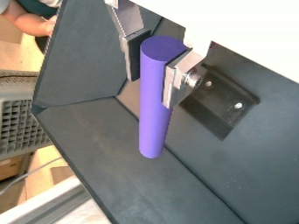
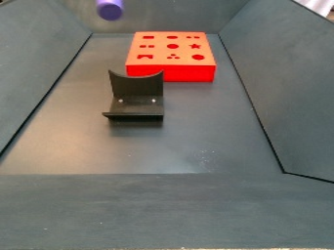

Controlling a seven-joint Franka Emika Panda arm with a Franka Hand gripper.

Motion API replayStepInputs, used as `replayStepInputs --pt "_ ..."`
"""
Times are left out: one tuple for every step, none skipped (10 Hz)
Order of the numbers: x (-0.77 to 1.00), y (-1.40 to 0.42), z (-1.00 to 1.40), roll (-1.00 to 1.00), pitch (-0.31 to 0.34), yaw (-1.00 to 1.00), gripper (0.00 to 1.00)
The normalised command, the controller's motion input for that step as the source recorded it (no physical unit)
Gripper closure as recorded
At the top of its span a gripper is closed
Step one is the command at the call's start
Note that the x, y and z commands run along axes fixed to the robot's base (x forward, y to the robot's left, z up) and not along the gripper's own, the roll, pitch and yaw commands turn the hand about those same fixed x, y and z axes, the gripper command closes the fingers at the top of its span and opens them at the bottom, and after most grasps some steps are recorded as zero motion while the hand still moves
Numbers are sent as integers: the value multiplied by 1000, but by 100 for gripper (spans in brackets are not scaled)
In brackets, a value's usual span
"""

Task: Pick up the round object. Move up. Place the round object on the fixture. Regrasp the round object. Move to above the board. Insert the round object.
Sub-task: Move to above the board.

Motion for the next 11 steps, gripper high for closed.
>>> replayStepInputs --pt "-601 -1000 160 -1000 -52 -65 100" --pt "-636 -1000 172 -1000 -65 -65 100" --pt "-656 -1000 154 -1000 -75 -67 100" --pt "-669 -1000 160 -1000 -85 -71 100" --pt "-702 -1000 165 -1000 -95 -76 100" --pt "-725 -1000 161 -1000 -100 -81 100" --pt "-777 -1000 170 -1000 -112 -85 100" --pt "-811 -1000 169 -1000 -119 -88 100" --pt "-579 -613 105 -1000 -139 -87 100" --pt "-340 -275 50 -1000 -143 -86 100" --pt "-228 -134 29 -1000 -150 -80 100"
